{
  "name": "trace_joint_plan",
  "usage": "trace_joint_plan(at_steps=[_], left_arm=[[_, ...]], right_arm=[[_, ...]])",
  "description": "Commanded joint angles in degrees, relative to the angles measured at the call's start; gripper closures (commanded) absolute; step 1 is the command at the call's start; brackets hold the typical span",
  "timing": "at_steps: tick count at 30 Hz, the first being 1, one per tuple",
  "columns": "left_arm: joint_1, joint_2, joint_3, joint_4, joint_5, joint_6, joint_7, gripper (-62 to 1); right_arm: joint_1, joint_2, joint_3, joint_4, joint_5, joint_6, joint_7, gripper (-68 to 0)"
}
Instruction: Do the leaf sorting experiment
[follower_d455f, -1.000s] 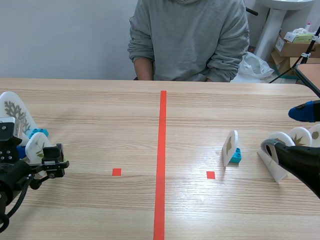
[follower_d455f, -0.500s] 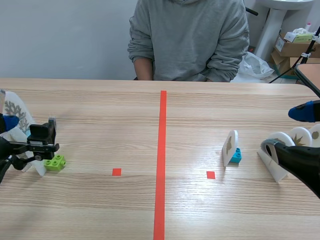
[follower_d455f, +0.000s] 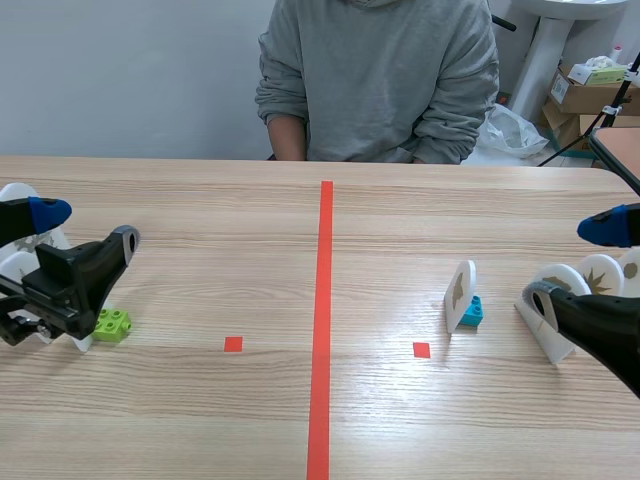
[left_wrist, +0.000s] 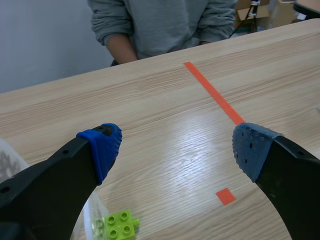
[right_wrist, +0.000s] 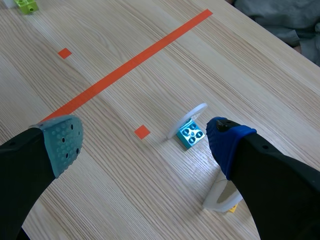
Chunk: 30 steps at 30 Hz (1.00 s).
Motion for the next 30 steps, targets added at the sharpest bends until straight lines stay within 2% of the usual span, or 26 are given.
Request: trace_joint_plan(at_steps=[1, 8, 13, 22, 30], left_arm=[[1.2, -0.8, 0.1, 2.0, -0.9, -1.5, -0.8, -48.2], [6.9, -4.2, 0.1, 8.1, -1.2, -5.6, -0.8, -48.2], [10.4, -6.5, 0.1, 11.4, -2.8, -7.5, -0.7, -48.2], [13.7, -8.7, 0.0, 13.4, -2.7, -10.1, -0.8, -48.2], [13.8, -8.9, 0.0, 13.4, -2.7, -10.5, -1.2, -48.2]], right_arm=[[0.8, 0.5, 0.2, 0.0, 0.4, 0.4, 0.6, -50.6], [0.7, 0.5, 0.2, 0.0, 0.0, 0.4, 0.2, -50.6], [0.6, 0.5, 0.2, -0.1, 0.0, 0.4, 0.2, -50.6], [0.3, 0.5, 0.2, -3.3, 0.0, 0.4, 0.3, -50.6], [0.3, 0.5, 0.2, -5.0, 0.0, 0.4, 0.2, -50.6]])
